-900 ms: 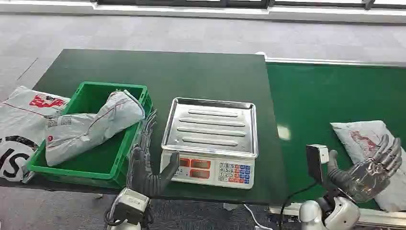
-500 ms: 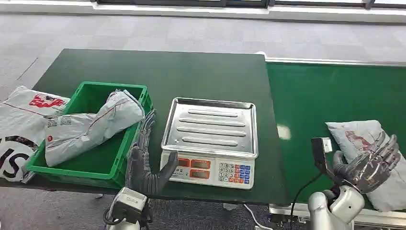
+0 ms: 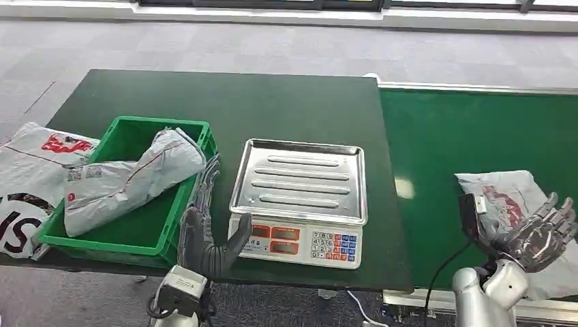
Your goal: Moved the parcel from conveyor to table for the left to box.
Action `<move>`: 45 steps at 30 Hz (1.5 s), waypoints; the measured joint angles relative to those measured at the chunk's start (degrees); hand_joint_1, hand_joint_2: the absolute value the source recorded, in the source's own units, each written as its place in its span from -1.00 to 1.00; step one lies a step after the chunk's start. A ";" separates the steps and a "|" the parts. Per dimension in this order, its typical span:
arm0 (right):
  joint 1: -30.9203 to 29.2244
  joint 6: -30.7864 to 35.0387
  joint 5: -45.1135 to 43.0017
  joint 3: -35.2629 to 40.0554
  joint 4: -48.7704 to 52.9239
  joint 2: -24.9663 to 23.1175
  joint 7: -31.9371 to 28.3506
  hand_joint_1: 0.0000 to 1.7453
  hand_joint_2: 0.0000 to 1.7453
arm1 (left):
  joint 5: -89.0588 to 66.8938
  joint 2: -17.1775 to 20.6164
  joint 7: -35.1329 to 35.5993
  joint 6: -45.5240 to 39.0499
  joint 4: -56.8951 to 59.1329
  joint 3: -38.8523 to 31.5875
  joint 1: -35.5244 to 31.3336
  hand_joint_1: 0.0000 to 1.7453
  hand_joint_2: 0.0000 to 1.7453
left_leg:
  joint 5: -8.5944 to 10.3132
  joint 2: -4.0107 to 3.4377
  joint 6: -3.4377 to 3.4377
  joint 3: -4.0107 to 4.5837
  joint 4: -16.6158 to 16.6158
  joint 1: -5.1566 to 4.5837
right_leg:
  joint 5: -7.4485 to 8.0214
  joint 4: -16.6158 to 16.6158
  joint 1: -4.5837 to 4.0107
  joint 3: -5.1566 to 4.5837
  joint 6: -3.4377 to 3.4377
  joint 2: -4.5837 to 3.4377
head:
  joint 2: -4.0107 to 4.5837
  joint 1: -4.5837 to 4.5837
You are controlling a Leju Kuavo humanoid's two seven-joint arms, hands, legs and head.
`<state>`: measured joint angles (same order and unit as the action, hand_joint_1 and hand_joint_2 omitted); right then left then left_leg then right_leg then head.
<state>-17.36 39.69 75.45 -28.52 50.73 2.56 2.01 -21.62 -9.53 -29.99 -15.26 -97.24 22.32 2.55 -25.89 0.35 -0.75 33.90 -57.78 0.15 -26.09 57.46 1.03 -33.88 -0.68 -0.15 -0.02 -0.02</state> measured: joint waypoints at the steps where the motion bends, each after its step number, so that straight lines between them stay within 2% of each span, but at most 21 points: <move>1: -0.20 0.09 -0.20 -0.18 -0.42 0.09 0.09 -1.00 1.00 | 0.00 0.00 0.00 0.00 0.02 0.00 -0.02 -1.00 1.00 | 0.00 0.00 0.00 0.00 0.00 0.00 | 0.00 0.00 -0.01 0.00 0.00 0.00 | 0.02 0.00; 12: -2.56 0.22 -3.04 -3.76 -7.50 3.74 -1.51 -1.00 1.00 | 0.15 0.00 0.15 0.35 0.83 0.00 -0.99 -1.00 1.00 | -0.02 0.00 0.03 0.00 -0.02 -0.02 | 0.02 -0.01 0.02 0.00 -0.02 0.00 | 0.00 0.00; 30: -3.94 0.22 -3.10 -5.57 -12.28 5.62 -2.42 -1.00 1.00 | 0.17 -0.02 0.13 0.90 2.36 0.00 -2.77 -1.00 1.00 | -0.03 -0.01 0.05 0.00 -0.02 -0.02 | 0.02 0.00 0.02 0.00 -0.03 -0.01 | 0.00 0.00; 33: -4.87 -2.63 -6.50 -5.62 -13.56 5.62 -6.35 -1.00 1.00 | 0.20 -0.02 0.13 0.87 2.47 0.00 -2.88 -1.00 1.00 | -0.03 -0.02 0.05 0.00 -0.02 -0.02 | 0.02 0.00 0.01 -0.01 -0.02 -0.02 | 0.00 0.00; 38: -6.68 -10.54 -12.83 -5.68 -15.57 5.62 -16.35 -1.00 1.00 | 0.18 0.00 -0.28 1.07 2.86 0.00 -3.24 -1.00 1.00 | 0.01 -0.01 0.09 0.00 -0.02 -0.01 | 0.02 0.00 0.01 0.00 -0.02 0.00 | 0.00 0.00; 45: -7.79 -12.02 -14.29 -5.68 -17.23 5.62 -18.27 -1.00 1.00 | 0.18 0.00 -0.52 1.29 3.32 -0.02 -3.64 -1.00 1.00 | 0.01 0.00 0.11 0.02 -0.02 -0.02 | 0.02 0.00 0.02 0.00 -0.03 0.01 | 0.00 0.00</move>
<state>-25.15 27.67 61.16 -34.21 33.51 8.17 -16.26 -21.44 -9.53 -30.51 -13.97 -93.92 22.29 -1.09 -25.89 0.35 -0.64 33.92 -57.80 0.13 -26.08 57.45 1.04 -33.87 -0.70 -0.14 -0.02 -0.02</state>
